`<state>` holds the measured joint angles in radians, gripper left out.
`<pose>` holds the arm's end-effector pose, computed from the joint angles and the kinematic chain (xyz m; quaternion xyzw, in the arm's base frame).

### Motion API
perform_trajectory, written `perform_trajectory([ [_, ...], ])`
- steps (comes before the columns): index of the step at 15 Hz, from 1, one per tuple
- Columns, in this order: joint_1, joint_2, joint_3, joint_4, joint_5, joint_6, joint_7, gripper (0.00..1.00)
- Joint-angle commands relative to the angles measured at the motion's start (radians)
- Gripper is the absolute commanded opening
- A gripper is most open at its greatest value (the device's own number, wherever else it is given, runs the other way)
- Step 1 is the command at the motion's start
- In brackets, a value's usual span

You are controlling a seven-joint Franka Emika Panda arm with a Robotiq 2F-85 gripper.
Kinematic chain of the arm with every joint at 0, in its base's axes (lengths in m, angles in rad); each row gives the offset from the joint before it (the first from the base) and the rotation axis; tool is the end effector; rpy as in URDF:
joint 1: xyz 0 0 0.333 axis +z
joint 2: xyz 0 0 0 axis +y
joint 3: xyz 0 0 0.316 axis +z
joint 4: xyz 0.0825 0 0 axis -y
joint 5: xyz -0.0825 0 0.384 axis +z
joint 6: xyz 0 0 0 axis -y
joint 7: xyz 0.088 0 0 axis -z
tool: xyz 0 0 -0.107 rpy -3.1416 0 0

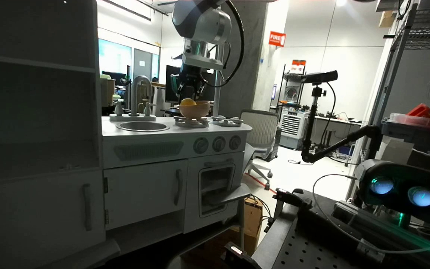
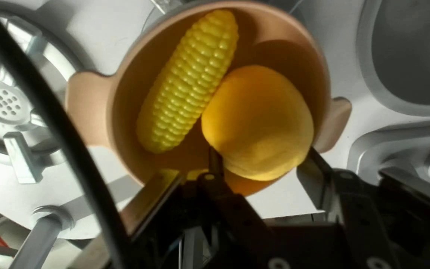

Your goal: Open the top cabinet door and put an orange plushie and the maize in the top compartment of the cabinet

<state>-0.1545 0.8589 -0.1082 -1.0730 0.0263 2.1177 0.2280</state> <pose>0.7681 -0.1749 0.3318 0.9692 -0.2255 0.0944 0.0288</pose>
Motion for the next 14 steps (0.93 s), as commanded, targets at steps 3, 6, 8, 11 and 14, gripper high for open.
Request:
perform_trajectory([
  [3, -0.014, 0.039, 0.007, 0.085, 0.018, -0.068, -0.014, 0.08],
  [6, -0.015, 0.018, 0.008, 0.074, 0.018, -0.085, -0.021, 0.0],
  [8, -0.011, -0.014, 0.01, 0.059, 0.016, -0.099, -0.028, 0.01],
  [11, -0.013, -0.066, 0.024, 0.023, 0.015, -0.114, -0.071, 0.03],
  [14, -0.007, -0.147, 0.062, -0.04, 0.02, -0.146, -0.193, 0.03],
])
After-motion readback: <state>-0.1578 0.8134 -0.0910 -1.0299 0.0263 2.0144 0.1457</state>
